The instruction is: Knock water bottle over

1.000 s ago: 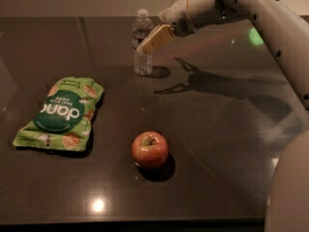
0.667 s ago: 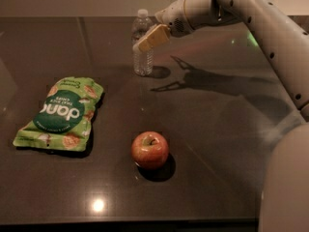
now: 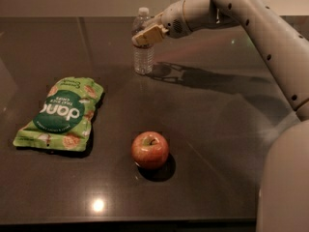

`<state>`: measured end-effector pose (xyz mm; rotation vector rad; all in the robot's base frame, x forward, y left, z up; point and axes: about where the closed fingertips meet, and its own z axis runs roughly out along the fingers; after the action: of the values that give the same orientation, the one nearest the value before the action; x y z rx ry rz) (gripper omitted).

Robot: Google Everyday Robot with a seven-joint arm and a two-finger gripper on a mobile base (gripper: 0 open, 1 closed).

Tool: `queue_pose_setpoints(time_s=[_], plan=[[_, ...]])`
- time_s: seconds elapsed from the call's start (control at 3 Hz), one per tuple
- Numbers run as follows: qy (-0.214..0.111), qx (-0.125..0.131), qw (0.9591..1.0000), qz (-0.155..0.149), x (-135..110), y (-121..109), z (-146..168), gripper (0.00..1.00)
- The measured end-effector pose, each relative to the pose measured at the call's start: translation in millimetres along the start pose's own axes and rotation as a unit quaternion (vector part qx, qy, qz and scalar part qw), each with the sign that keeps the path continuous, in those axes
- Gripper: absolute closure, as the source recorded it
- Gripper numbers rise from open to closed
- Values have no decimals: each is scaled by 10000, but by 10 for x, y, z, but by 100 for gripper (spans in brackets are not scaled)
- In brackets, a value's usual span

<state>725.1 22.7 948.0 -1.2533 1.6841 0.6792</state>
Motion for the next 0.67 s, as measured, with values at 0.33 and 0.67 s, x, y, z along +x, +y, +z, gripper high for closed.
queue_pose_setpoints(time_s=[0.33, 0.67], plan=[[-62, -48, 10000, 38, -14, 14, -16, 72], [111, -85, 9999, -19, -17, 99, -201, 96]])
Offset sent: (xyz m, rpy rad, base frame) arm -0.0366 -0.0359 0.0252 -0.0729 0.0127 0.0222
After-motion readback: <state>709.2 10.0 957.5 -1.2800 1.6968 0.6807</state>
